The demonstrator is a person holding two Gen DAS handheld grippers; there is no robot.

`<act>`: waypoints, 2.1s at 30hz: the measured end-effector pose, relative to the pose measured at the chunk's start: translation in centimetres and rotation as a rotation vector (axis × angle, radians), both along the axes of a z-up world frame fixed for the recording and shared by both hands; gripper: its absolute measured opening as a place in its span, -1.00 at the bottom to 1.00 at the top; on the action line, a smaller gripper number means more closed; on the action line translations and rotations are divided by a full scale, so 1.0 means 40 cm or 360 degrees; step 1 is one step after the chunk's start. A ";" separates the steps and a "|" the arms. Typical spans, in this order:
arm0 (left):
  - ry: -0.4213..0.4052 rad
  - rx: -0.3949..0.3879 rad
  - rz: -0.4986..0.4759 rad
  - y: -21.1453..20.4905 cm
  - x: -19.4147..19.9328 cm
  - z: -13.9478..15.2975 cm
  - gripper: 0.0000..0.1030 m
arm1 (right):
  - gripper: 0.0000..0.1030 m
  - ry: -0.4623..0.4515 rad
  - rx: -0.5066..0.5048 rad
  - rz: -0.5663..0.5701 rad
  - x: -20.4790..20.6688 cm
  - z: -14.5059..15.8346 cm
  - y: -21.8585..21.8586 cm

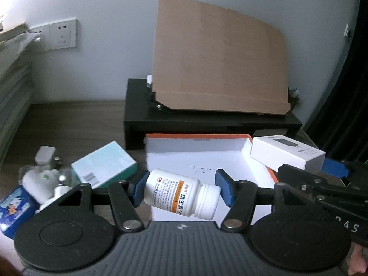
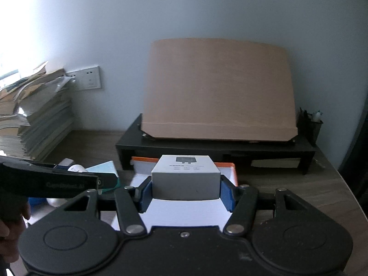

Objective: Organize rigid objects
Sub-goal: 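Carry the bottle and charger box in both grippers over the open white box, then lower the charger box into the white box with the right gripper while the left holds the bottle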

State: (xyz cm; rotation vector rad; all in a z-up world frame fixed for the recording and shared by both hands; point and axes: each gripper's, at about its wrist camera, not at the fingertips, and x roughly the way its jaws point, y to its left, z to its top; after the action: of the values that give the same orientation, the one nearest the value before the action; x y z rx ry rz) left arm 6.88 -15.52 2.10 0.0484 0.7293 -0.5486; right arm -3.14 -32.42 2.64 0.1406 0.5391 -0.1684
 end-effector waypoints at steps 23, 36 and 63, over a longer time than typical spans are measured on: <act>0.0055 0.0045 0.0097 -0.112 0.064 -0.043 0.22 | 0.38 0.0099 0.0027 0.0041 0.104 -0.070 -0.100; 0.0066 0.0060 0.0154 -0.123 0.091 -0.058 0.22 | 0.38 0.0126 0.0030 0.0054 0.140 -0.088 -0.107; 0.0080 0.0082 0.0224 -0.147 0.104 -0.072 0.22 | 0.38 0.0165 0.0071 0.0090 0.176 -0.118 -0.141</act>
State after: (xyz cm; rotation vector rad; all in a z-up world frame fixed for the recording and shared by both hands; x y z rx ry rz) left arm 11.03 -21.40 -0.79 0.0310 0.7893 -0.3976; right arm 3.89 -38.08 -2.07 0.1608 0.6496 -0.1089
